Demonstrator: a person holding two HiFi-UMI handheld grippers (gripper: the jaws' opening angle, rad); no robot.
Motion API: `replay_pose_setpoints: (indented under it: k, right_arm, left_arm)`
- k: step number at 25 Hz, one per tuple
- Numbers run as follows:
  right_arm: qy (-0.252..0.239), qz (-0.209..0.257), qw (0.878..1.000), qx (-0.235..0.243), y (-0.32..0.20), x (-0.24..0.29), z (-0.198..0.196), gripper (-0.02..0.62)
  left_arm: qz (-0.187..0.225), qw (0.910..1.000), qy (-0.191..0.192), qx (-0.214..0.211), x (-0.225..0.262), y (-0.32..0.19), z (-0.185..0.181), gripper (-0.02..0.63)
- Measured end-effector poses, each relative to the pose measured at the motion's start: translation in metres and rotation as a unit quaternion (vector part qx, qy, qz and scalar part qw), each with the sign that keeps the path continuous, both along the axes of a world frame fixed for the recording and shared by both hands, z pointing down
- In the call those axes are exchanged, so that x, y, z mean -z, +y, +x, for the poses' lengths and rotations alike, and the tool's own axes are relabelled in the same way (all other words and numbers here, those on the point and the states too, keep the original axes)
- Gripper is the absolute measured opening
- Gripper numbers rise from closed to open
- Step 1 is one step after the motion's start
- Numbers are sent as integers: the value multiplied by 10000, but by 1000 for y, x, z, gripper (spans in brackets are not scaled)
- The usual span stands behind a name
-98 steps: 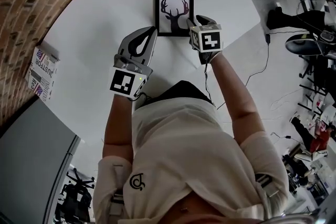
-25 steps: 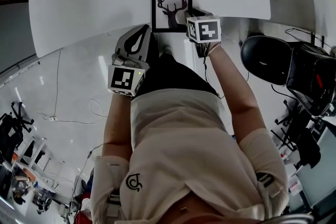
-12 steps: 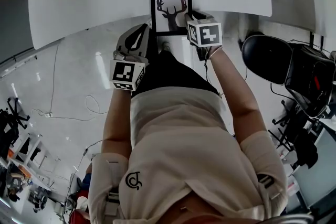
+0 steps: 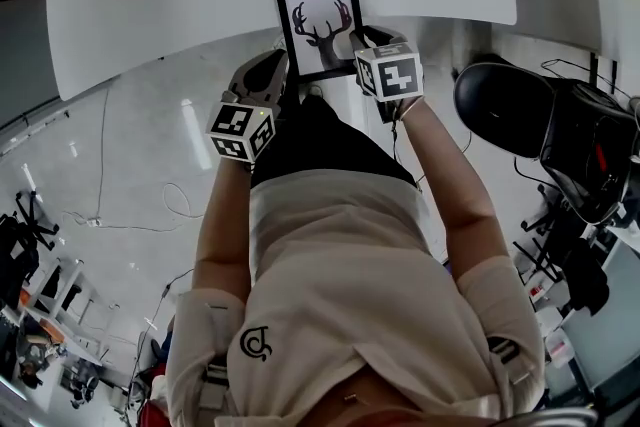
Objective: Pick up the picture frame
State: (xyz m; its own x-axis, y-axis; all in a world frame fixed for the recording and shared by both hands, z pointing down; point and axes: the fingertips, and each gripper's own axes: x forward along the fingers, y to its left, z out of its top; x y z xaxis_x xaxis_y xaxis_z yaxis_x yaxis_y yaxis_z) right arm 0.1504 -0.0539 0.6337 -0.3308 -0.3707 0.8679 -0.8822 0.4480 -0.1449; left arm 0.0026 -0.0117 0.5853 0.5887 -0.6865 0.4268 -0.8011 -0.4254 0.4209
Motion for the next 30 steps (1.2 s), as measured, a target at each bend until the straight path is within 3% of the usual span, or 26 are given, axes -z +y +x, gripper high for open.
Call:
replay_pose_setpoints:
  k: [2,4,5,8,14,20,25,30]
  right_arm:
    - [15,-51,10000,-24,0,-1,2,91]
    - [-19,-48,9999,-92,-3,-1,2,86]
    - [-68,-18,9999,-133,-6,1,1,81]
    - [-191,15,9995,-247,-13,4,-2,77]
    - [-236,-157,9989,-364,-14,4,-2,74]
    - [-256,-219,9984,-449,-12,3,-2,74]
    - [-247,-258,9982,-475,-11,1,-2,74]
    - [-296,-248,9977,-553,-12,2,-1,75]
  left_arm:
    - [-265,9994,177,124,-11,-3,-1,48]
    - [-646,9958,601,238,-24,-4,2,172]
    - [-871,9917,902,300,-31,-5,6,229]
    - [-1403,9717,1823,534,-46,-12,15,290]
    - [-2031,9256,3140,591,-56,-18,30,290]
    - [-2390,9007,3611,353,-62,-17,45,206]
    - [-2439,9010,3579,233,-62,-19,50,94]
    - [-2476,8945,3718,167,-58,-19,51,78]
